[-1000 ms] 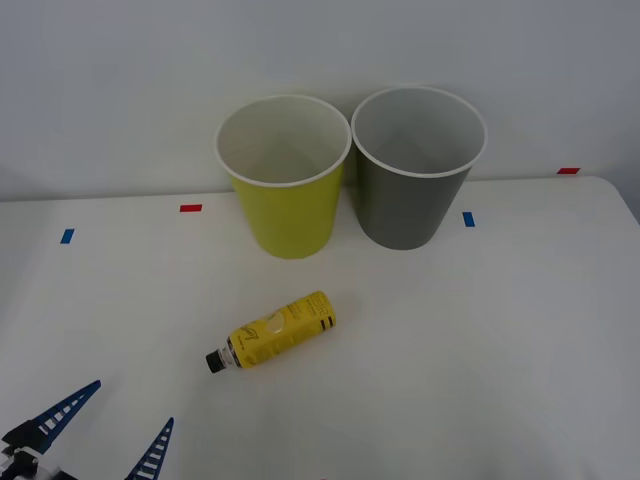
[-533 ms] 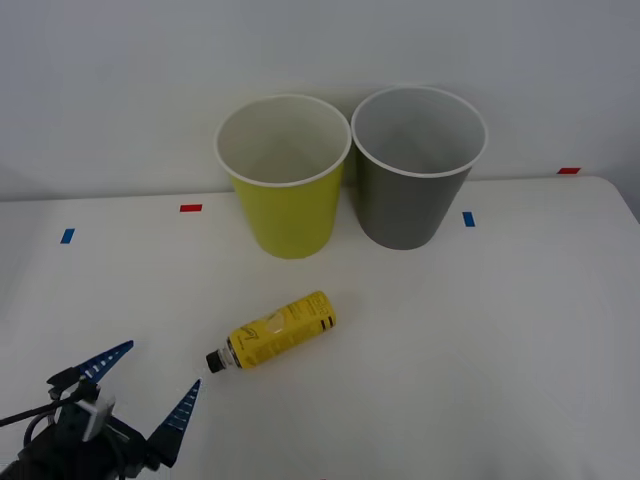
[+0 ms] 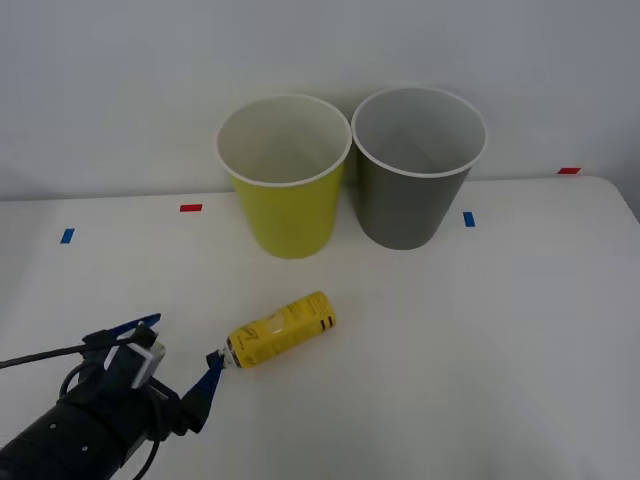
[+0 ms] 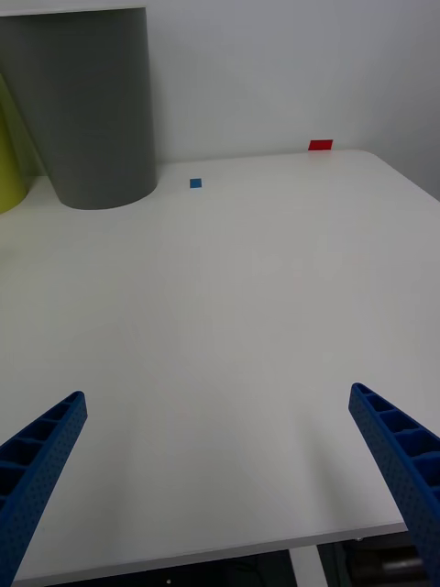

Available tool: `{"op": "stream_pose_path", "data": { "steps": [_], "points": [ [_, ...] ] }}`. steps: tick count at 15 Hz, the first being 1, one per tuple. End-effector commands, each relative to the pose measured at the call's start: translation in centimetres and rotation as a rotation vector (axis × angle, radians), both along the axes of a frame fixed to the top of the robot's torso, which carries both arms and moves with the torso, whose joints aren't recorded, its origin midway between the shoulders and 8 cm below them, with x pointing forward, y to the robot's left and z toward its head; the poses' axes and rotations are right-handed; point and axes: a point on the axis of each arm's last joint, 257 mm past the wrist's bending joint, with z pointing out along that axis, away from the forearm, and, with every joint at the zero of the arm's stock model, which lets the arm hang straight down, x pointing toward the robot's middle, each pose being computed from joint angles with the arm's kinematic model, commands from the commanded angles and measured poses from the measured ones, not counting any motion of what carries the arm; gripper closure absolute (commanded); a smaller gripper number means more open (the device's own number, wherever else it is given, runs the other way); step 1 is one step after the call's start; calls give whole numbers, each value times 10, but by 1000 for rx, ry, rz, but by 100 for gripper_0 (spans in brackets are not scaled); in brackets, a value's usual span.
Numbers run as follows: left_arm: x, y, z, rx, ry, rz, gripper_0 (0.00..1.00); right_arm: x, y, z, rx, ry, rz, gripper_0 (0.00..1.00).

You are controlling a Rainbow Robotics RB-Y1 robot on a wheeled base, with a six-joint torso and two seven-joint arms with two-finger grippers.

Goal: Put cans in the gray bin and PET bottles in the light green bin.

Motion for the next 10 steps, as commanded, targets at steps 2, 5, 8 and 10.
{"op": "stream_pose_path", "data": {
  "steps": [2, 5, 8, 10],
  "points": [
    [8, -3, 5, 1, 30, 7, 7, 0, 0, 0, 0, 0, 0, 0],
    [18, -3, 10, 29, 52, 5, 7, 0, 0, 0, 0, 0, 0, 0],
    [25, -7, 13, 38, 80, -24, 7, 0, 0, 0, 0, 0, 0, 0],
    [27, -12, 16, 75, 108, -49, 7, 0, 0, 0, 0, 0, 0, 0]
  ]
}}
